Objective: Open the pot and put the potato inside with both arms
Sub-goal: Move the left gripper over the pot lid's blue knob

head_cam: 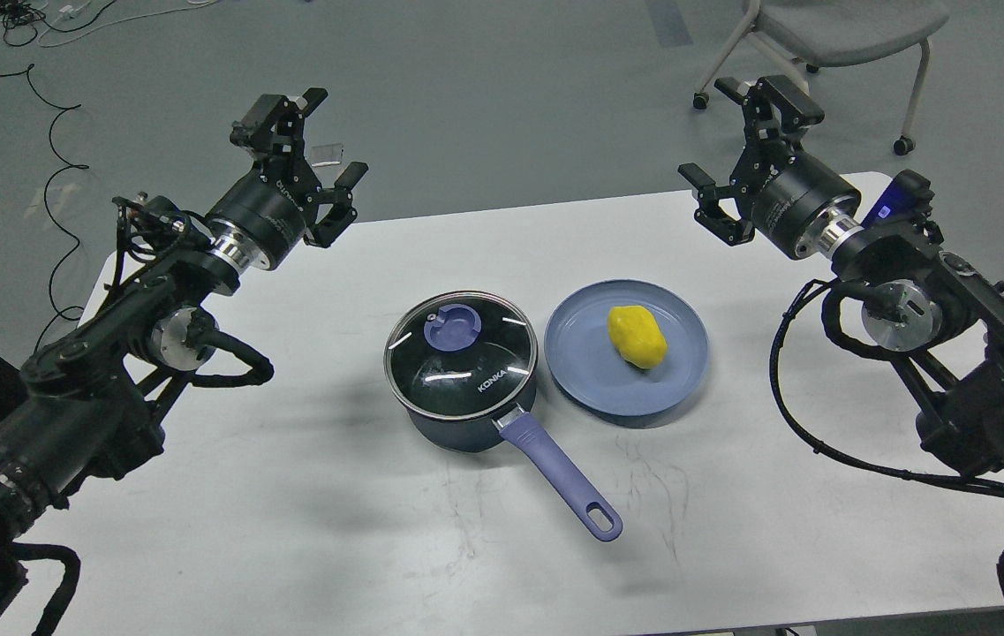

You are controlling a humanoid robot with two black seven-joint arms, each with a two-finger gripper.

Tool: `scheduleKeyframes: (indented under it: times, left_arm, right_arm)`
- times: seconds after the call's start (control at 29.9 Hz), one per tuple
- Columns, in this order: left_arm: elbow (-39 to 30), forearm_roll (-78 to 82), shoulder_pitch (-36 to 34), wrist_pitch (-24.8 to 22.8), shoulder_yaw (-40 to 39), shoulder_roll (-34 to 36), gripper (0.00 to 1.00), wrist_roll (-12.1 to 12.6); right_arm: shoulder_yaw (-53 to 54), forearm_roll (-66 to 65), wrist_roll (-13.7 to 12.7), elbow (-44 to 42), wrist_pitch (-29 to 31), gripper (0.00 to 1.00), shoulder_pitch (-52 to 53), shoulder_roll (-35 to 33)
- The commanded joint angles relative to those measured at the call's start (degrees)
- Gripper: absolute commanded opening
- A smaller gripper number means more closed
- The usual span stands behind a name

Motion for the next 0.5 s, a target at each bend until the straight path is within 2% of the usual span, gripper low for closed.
scheduleKeyframes:
  times: [0.0, 0.07, 0.1, 0.13, 0.17, 0.2, 0.3, 0.47]
  left_arm:
    - [-8.64, 15.42, 0.13, 7.38, 0.25, 4.46, 0.98, -1.43]
    - [-16.65, 21.94, 0.83, 9.85, 1.04, 8.51, 0.98, -1.43]
    - [-21.21, 27.45, 1.88, 13.25, 2.53, 10.62, 0.98, -1.43]
    - [-22.82, 30.9, 2.41, 16.07, 3.41, 11.42, 0.98, -1.43]
    - [-24.05, 35.11, 2.85, 19.67, 4.38, 11.86, 0.98, -1.43]
    - [-25.72, 43.15, 3.29, 27.1, 6.91, 12.13, 0.98, -1.43]
    - [-27.23, 55.86, 3.3, 38.66, 14.03, 13.01, 0.98, -1.43]
    - [-27.14, 67.18, 3.39, 41.15, 16.08, 13.1, 0.98, -1.43]
  right_arm:
    - [0.14, 0.0, 0.0, -0.03, -0.02, 1.0, -0.17, -0.12]
    - [0.14, 0.0, 0.0, -0.03, -0.02, 1.0, -0.26, -0.56]
    - [0.14, 0.0, 0.0, -0.03, -0.02, 1.0, -0.26, -0.56]
    - [0.14, 0.0, 0.0, -0.03, -0.02, 1.0, -0.26, -0.56]
    - [0.14, 0.0, 0.09, -0.03, -0.02, 1.0, -0.26, -0.56]
    - [0.14, 0.0, 0.09, -0.03, -0.02, 1.0, -0.26, -0.65]
    - [0.14, 0.0, 0.09, -0.03, -0.11, 1.0, -0.26, -0.65]
    - [0.05, 0.0, 0.09, -0.03, -0.28, 1.0, -0.35, -0.65]
